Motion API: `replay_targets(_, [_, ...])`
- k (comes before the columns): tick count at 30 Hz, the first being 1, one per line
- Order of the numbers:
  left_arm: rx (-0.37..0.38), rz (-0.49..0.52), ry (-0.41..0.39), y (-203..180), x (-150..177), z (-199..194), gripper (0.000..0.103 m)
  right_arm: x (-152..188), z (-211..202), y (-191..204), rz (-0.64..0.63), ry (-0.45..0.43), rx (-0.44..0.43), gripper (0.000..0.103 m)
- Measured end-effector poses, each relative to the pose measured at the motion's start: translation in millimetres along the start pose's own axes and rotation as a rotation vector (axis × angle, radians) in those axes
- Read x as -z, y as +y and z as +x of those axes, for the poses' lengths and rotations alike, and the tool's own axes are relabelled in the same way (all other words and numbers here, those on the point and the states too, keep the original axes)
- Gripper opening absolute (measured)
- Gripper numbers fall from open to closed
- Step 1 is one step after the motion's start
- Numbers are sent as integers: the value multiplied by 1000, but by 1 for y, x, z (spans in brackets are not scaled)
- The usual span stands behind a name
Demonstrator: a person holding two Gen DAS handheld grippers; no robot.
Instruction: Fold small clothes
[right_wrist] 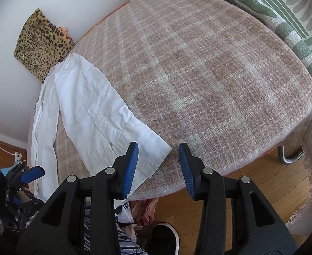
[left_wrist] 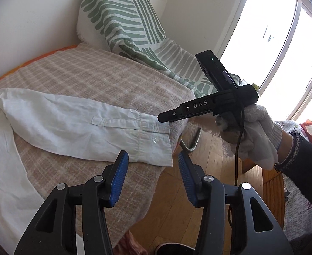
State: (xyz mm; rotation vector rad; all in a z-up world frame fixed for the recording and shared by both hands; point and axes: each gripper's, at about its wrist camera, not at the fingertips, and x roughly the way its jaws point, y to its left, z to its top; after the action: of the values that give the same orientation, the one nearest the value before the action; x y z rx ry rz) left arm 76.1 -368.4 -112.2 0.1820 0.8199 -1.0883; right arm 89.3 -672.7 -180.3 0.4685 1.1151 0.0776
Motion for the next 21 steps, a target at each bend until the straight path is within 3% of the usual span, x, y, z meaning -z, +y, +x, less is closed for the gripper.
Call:
replay_targets(2, [0, 20, 10, -7, 0, 13, 49, 1, 2, 3, -7, -7, 15, 12])
replay_targets(4, [-3, 28, 16, -12, 0, 23, 50, 3, 2, 3, 11, -13, -6, 5])
replay_targets(8, [-6, 45, 17, -17, 1, 37, 50, 7, -8, 7, 42, -45, -86, 4])
replay_targets(13, [-25, 60, 30, -22, 3, 50, 50, 4, -22, 15, -28, -84, -35, 4])
replay_targets(21, [-43, 36, -39, -28, 2, 60, 50, 6, -37, 24, 36, -75, -190, 3])
